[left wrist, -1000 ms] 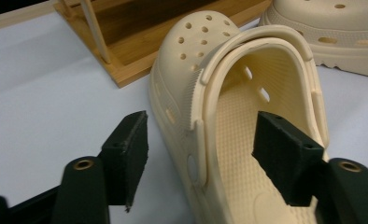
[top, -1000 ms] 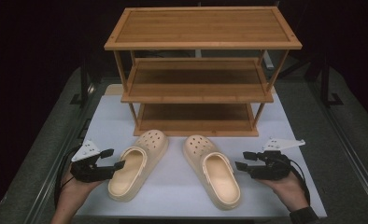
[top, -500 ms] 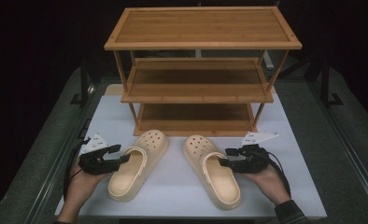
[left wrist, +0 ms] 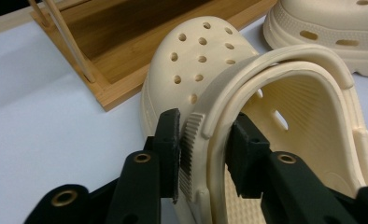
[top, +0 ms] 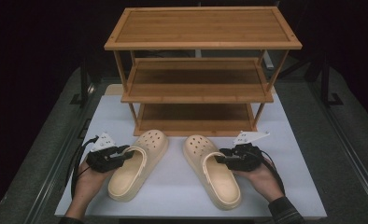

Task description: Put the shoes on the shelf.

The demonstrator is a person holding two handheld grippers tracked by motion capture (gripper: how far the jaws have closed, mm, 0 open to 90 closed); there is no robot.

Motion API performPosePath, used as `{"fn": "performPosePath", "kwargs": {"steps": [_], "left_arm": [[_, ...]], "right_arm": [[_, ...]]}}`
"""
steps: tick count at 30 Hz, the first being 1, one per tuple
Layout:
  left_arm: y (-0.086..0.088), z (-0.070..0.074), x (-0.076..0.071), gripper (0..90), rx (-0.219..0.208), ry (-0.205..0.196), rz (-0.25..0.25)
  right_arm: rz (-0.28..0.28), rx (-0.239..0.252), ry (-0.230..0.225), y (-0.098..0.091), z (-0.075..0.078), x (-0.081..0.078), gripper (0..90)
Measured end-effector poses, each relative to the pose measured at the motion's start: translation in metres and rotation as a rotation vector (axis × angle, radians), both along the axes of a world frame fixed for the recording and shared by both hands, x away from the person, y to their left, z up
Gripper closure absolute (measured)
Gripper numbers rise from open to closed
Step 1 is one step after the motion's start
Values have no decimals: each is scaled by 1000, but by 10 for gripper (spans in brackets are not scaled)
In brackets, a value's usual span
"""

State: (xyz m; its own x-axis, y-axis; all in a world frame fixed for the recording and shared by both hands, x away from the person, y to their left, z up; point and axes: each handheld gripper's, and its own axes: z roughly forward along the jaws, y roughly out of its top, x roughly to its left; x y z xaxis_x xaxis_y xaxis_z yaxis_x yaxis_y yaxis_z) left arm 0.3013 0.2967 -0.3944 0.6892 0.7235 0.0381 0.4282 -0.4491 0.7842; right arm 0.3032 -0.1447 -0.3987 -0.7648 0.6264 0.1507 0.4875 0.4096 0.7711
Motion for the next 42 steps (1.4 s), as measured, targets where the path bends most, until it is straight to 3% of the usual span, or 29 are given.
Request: {"fn": "performPosePath", "kwargs": {"steps": [10, 18, 28, 42], "left_arm": [[-4, 3, -4, 746, 35, -13, 16], [-9, 7, -6, 753, 15, -16, 25], [-19, 17, -9, 753, -21, -31, 28], [-54, 23, 13, 753, -29, -29, -4]], "right_arm": [[0, -42, -54, 1, 4, -4, 728], [-15, -36, -71, -7, 7, -5, 754], [-49, -3, -95, -30, 18, -7, 758], [-94, 9, -117, -48, 26, 6, 759]]}}
